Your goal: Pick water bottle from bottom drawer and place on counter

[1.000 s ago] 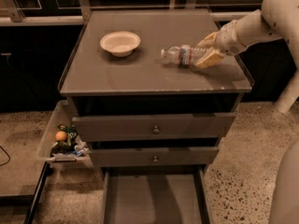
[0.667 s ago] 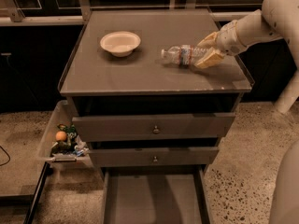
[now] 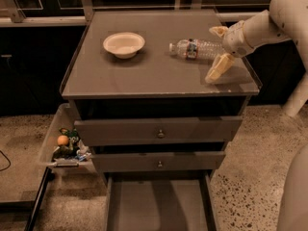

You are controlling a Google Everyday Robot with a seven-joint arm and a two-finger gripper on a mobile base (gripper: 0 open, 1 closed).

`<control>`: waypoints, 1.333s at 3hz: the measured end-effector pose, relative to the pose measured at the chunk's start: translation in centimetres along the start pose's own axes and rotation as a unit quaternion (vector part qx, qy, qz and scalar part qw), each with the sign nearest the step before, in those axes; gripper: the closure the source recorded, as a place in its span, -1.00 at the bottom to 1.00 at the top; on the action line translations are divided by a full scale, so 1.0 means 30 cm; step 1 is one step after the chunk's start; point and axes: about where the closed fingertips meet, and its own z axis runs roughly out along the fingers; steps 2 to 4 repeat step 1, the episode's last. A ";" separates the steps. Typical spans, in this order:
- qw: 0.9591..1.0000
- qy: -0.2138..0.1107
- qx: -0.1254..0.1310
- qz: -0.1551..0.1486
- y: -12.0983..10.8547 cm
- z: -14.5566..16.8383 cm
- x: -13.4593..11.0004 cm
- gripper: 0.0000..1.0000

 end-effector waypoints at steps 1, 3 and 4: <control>1.000 0.000 0.000 0.000 0.000 0.000 0.000 -1.00; 1.000 0.000 0.000 0.000 0.000 0.000 0.000 -1.00; 1.000 0.000 0.000 0.000 0.000 0.000 0.000 -1.00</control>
Offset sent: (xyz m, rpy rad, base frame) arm 0.0000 0.0000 0.0000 0.0000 0.0000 0.0000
